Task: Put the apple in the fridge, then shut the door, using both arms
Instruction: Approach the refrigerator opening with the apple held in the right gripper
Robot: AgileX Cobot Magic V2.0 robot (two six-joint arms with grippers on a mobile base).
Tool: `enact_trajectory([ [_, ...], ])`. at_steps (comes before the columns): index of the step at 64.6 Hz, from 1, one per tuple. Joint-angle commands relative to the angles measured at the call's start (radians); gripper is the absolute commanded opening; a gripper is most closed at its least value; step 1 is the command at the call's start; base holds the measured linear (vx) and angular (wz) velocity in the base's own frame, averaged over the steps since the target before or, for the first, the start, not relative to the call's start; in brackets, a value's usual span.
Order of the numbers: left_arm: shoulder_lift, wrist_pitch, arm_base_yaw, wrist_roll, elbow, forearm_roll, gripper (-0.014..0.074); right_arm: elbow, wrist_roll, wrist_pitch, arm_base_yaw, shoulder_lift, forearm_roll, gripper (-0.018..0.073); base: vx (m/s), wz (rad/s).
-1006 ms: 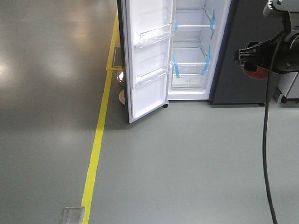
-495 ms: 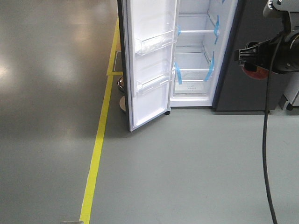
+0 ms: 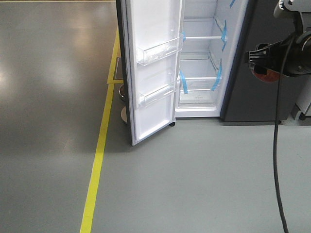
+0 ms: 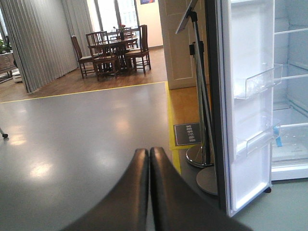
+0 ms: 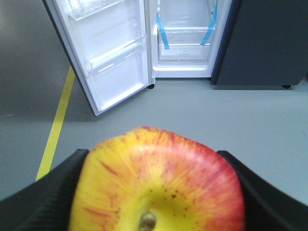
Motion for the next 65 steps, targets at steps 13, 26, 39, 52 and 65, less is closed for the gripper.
enact_trajectory([
  [13, -0.016, -0.069, 0.001, -0.008, 0.028, -0.002, -0.0005, -0.03, -0.011, -0.071, -0.005, -0.041, -0.012, -0.0008, 0.15, 0.0],
  [26, -0.016, -0.069, 0.001, -0.008, 0.028, -0.002, -0.0005, -0.03, -0.011, -0.071, -0.005, -0.041, -0.012, -0.0008, 0.14, 0.0],
  [39, -0.016, -0.069, 0.001, -0.008, 0.028, -0.002, -0.0005, -0.03, -0.011, -0.071, -0.005, -0.041, -0.012, -0.0008, 0.13, 0.04],
  [52, -0.016, -0.069, 0.001, -0.008, 0.028, -0.002, -0.0005, -0.03, -0.011, -0.071, -0.005, -0.041, -0.012, -0.0008, 0.12, 0.04],
  [65, -0.016, -0.069, 0.001, -0.008, 0.028, -0.002, -0.0005, -0.03, -0.011, -0.071, -0.005, -0.041, -0.012, -0.0008, 0.12, 0.03],
])
